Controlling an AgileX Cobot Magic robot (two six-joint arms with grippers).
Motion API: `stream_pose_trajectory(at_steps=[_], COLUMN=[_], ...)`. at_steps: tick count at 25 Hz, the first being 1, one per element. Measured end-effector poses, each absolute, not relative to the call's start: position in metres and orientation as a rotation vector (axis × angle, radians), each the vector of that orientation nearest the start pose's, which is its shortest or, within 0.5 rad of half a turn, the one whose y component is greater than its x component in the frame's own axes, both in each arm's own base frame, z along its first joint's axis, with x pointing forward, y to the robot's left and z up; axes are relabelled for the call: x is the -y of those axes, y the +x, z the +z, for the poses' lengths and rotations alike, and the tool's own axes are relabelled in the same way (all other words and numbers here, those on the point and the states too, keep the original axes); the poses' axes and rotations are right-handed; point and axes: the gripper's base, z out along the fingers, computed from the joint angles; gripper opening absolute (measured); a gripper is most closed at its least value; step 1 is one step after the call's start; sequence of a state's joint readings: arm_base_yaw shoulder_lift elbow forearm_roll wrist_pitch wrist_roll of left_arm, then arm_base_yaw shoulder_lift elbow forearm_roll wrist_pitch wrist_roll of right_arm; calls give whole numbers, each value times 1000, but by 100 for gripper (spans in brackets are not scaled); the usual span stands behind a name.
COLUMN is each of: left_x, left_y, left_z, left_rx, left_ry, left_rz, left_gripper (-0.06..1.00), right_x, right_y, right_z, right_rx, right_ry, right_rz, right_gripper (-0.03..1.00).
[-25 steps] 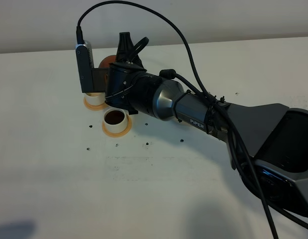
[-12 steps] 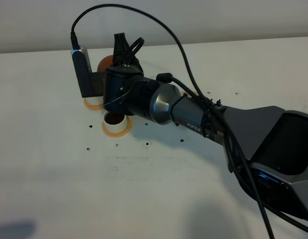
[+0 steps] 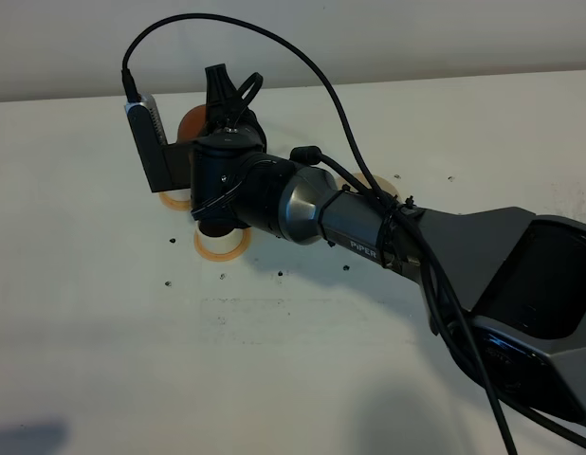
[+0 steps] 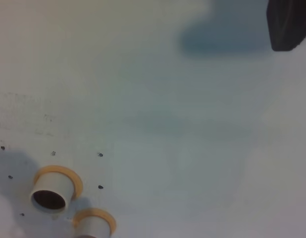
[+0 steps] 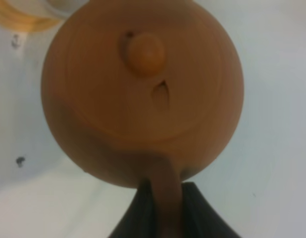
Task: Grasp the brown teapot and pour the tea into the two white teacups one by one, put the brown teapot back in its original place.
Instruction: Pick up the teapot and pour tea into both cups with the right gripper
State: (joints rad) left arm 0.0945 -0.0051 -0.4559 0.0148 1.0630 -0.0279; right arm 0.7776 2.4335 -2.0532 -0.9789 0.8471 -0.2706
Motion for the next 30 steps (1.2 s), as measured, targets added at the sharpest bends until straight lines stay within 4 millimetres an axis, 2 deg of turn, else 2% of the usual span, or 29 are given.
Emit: stream_pose_trajectory(at_steps=[30], left_x=[-1], left_y=[-1], left_z=[265], left_rx=[-2082], left_ry=[-128], left_rz=[58], left_gripper=[29], right_x=[-330], right_y=[424], right_z=[176], right_rx=[-1576], right_ry=[-1759], right_rz=[-1046], right_gripper=[9])
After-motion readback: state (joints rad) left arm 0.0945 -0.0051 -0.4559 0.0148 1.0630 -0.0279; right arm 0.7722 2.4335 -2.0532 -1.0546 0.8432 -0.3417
